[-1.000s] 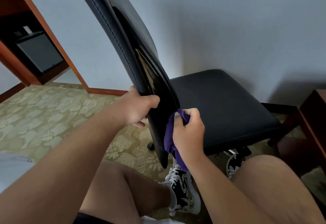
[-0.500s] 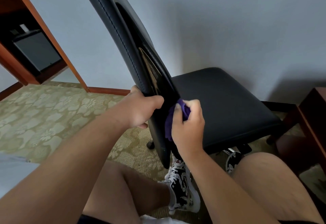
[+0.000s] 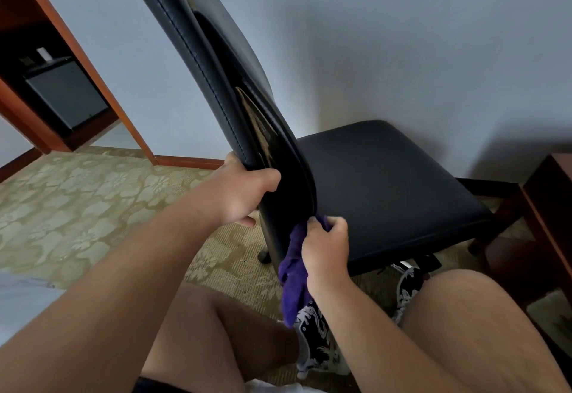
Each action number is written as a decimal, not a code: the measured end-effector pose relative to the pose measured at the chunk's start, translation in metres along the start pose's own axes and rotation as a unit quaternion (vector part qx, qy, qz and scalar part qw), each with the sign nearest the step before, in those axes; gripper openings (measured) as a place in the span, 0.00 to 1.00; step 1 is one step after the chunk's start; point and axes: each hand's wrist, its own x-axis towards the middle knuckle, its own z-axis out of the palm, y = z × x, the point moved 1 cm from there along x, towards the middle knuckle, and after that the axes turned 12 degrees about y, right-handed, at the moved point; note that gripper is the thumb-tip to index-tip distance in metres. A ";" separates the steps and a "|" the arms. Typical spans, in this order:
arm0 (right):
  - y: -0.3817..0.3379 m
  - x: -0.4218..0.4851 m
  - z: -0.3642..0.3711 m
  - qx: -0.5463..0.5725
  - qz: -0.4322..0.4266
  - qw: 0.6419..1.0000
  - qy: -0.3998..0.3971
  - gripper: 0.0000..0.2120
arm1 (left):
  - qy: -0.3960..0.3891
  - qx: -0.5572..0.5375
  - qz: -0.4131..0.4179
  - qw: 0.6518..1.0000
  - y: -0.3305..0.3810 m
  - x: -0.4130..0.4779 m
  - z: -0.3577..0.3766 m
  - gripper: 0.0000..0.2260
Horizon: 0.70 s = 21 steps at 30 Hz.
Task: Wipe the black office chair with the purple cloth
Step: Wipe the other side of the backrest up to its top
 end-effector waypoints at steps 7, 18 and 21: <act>-0.043 0.000 -0.006 -0.041 -0.393 0.918 -0.039 0.04 | -0.002 0.002 0.005 1.000 0.000 0.003 0.001 0.35; -0.035 0.013 0.003 -0.014 -0.562 0.827 -0.002 0.07 | 0.002 0.004 0.005 1.000 0.000 0.004 0.004 0.37; 0.014 0.022 -0.001 -0.068 -0.500 0.863 -0.023 0.08 | 0.001 0.007 0.004 1.000 -0.001 0.003 0.002 0.36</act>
